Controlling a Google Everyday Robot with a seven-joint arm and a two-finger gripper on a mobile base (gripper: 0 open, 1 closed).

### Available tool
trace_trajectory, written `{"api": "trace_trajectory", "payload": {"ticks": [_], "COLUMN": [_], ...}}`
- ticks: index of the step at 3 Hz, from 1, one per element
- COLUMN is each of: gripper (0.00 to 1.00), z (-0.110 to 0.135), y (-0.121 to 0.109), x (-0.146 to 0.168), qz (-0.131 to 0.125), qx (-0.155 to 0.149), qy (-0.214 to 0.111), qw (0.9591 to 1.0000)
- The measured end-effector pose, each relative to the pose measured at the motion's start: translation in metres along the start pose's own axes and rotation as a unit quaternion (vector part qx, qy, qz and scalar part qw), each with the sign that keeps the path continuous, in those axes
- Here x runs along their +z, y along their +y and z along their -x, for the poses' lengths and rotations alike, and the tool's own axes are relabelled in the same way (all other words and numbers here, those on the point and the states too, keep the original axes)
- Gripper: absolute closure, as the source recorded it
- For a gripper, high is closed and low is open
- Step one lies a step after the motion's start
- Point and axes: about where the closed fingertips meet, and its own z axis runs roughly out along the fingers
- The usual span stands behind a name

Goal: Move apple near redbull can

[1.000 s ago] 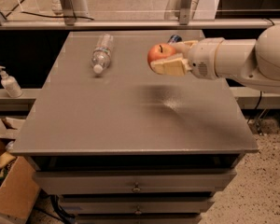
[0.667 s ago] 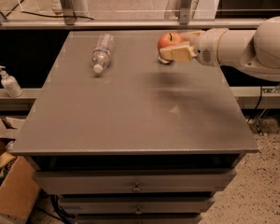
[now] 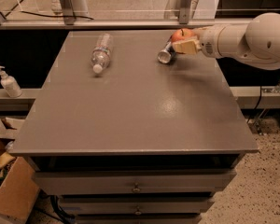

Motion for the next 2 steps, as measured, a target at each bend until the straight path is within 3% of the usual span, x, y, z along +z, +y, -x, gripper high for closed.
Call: {"api": "trace_trajectory", "payload": {"ticks": [1, 2], "gripper": [1.0, 1.0], "z": [-0.009, -0.014], "y": [-0.028, -0.042], "x": [0.0, 0.002], "qz": [-0.036, -0.051], "qx": [0.006, 0.009], "qy": [-0.007, -0.006], "qw": [0.9993, 0.9986]}}
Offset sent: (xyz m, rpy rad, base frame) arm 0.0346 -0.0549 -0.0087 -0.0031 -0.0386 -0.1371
